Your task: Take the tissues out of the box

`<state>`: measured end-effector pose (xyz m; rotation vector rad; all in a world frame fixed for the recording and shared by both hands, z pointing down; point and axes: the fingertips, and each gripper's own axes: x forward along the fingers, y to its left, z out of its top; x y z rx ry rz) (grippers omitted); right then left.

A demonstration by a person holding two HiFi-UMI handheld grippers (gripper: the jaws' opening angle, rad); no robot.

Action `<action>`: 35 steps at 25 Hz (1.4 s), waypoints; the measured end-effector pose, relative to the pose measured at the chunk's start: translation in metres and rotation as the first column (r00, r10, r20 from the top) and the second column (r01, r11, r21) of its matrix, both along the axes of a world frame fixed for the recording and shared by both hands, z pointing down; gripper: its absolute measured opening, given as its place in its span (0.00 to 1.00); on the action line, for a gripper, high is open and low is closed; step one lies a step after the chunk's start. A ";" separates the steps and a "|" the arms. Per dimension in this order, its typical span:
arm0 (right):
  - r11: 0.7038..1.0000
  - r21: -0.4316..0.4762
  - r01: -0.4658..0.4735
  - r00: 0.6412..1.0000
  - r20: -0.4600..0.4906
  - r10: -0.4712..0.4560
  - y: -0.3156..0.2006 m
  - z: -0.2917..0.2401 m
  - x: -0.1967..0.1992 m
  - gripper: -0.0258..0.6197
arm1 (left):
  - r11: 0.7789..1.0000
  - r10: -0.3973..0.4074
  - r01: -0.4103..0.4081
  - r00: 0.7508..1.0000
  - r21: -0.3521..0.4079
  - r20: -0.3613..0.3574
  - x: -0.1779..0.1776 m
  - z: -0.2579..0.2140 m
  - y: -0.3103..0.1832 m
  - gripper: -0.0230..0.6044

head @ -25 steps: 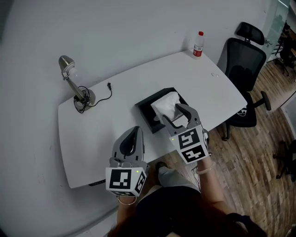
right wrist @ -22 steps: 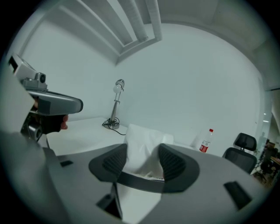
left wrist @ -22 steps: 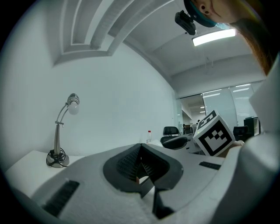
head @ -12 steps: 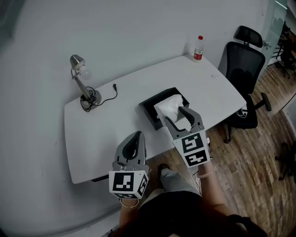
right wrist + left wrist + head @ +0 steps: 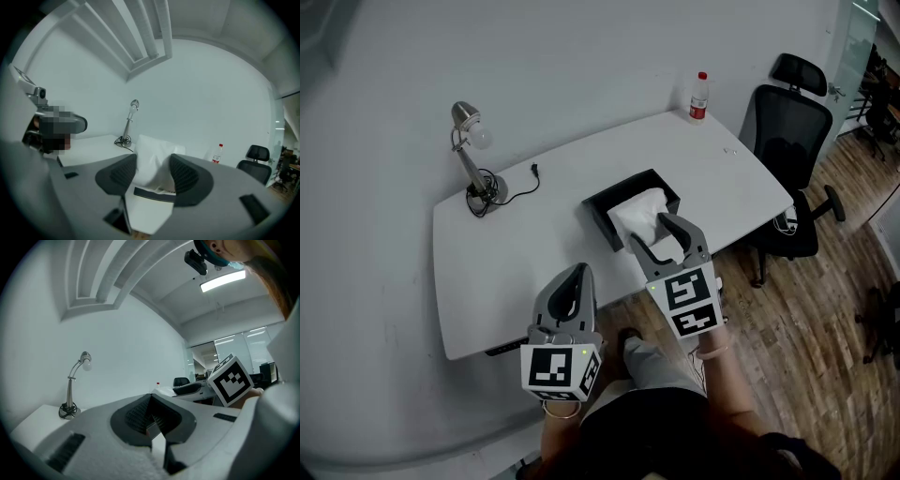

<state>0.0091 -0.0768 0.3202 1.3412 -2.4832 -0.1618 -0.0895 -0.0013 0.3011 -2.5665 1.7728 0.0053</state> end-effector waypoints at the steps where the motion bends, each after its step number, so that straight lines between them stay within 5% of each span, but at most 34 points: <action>1: 1.000 0.006 0.001 1.000 -0.001 -0.001 0.002 -0.002 -0.001 0.41 | 1.000 0.000 0.000 1.000 0.004 -0.001 0.000 -0.001 0.002 0.08; 22: 0.994 0.105 -0.006 1.000 0.012 0.004 0.046 -0.030 0.007 0.40 | 0.997 0.055 -0.054 0.998 0.050 -0.012 0.020 -0.012 0.025 0.08; 35: 0.983 0.181 0.039 0.998 0.043 -0.048 0.077 -0.058 0.020 0.40 | 0.998 0.009 -0.007 1.000 0.061 -0.028 0.029 -0.019 0.035 0.08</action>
